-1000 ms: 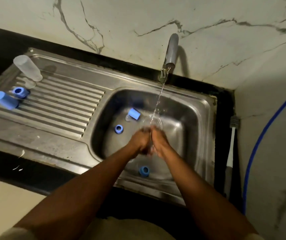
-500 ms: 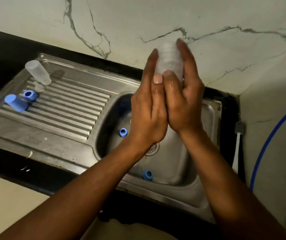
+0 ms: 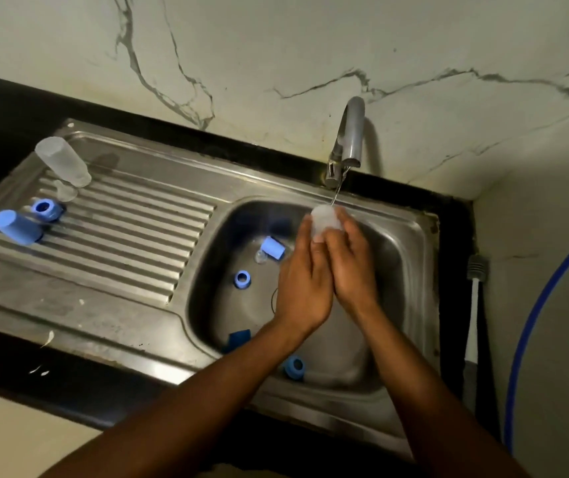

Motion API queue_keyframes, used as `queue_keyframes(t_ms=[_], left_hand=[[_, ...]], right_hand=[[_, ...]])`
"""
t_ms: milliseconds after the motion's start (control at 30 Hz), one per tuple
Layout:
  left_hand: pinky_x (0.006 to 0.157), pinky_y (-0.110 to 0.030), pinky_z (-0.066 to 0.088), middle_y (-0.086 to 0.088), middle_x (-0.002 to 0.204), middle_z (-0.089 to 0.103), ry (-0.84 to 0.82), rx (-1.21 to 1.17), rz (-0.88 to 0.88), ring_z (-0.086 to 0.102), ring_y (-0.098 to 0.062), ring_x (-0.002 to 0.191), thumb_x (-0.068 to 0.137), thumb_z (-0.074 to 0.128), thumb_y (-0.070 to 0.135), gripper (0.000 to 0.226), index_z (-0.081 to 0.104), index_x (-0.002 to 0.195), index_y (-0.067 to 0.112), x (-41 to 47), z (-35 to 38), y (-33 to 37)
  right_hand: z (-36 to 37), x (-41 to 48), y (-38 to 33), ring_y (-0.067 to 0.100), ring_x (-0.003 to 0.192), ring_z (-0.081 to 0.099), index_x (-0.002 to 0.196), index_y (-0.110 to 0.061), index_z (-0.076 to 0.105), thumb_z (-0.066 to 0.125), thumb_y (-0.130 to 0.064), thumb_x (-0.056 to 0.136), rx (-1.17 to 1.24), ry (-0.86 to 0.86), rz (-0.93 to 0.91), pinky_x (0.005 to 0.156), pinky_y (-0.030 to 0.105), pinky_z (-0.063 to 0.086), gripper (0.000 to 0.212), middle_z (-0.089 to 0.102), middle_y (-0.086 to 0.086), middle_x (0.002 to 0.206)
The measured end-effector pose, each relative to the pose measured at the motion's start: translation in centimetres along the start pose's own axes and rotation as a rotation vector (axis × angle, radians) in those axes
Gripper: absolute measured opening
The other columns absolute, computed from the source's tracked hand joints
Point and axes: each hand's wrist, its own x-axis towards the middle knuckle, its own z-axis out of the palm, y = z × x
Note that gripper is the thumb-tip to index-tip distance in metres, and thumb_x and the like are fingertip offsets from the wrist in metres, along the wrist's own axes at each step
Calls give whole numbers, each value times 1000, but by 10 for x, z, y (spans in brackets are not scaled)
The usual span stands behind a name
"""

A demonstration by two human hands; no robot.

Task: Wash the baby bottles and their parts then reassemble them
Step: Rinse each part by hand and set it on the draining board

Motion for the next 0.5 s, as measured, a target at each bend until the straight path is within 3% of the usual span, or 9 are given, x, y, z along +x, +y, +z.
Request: queue_keyframes(t_ms=[67, 100, 133, 200, 233, 267, 367, 433, 500], left_hand=[[105, -17, 43, 8, 150, 47, -11, 11, 245, 52, 2, 129, 109, 29, 29, 51, 24, 159, 17, -4, -7, -3], [107, -22, 43, 3, 152, 47, -63, 91, 212, 51, -7, 133, 109, 30, 30, 51, 25, 158, 17, -2, -9, -20], [105, -25, 45, 1, 147, 52, -150, 204, 72, 56, -13, 128, 108, 32, 30, 49, 31, 156, 17, 2, -12, -41], [91, -36, 53, -13, 132, 63, -413, 326, -557, 66, -25, 101, 107, 40, 26, 42, 48, 143, 7, 2, -17, -79], [86, -42, 56, -20, 128, 64, -471, 276, -800, 66, -29, 91, 106, 42, 26, 41, 54, 137, 2, 1, -21, -90], [85, -46, 58, -21, 123, 66, -443, 206, -890, 67, -31, 89, 105, 43, 28, 41, 57, 132, 0, 0, -28, -98], [75, -44, 63, -16, 114, 69, -217, 88, -847, 71, -33, 93, 105, 39, 31, 35, 63, 121, 11, 10, -52, -92], [67, -43, 63, -13, 118, 68, -89, -50, -775, 72, -30, 89, 106, 37, 34, 32, 56, 127, 21, 26, -76, -81], [69, -44, 63, -15, 118, 68, 42, -120, -664, 71, -27, 87, 108, 36, 37, 34, 56, 131, 22, 46, -115, -68]], right_hand=[[-1, -12, -13, -10, 113, 55, 150, -18, 37, 47, -21, 101, 72, 104, -243, 95, 12, 45, 50, 52, -31, 130], [5, -18, 2, -13, 107, 57, 149, -12, 38, 46, -20, 100, 28, 140, -236, 90, 9, 45, 50, 55, -32, 126], [13, -21, 23, -11, 105, 60, 147, -8, 41, 46, -19, 101, 10, 112, -74, 89, 10, 47, 48, 60, -27, 123], [33, -24, 72, 14, 111, 66, 136, -4, 55, 47, -26, 102, -67, -95, 547, 93, 31, 54, 41, 68, 4, 124], [43, -26, 90, 30, 111, 67, 128, -4, 62, 50, -33, 99, -118, -161, 764, 93, 40, 55, 42, 68, 16, 121], [53, -25, 99, 35, 106, 67, 117, -6, 69, 52, -38, 96, -190, -171, 863, 93, 44, 56, 42, 70, 19, 115], [80, -10, 90, 26, 87, 71, 102, -13, 68, 55, -47, 85, -299, -39, 757, 85, 46, 59, 40, 73, 10, 96], [102, 4, 69, 24, 89, 71, 113, -17, 55, 62, -64, 70, -174, -18, 685, 83, 48, 60, 64, 70, 8, 101], [133, 20, 49, 26, 104, 68, 125, -21, 51, 70, -78, 60, -62, -145, 564, 94, 52, 55, 88, 66, 10, 118]])
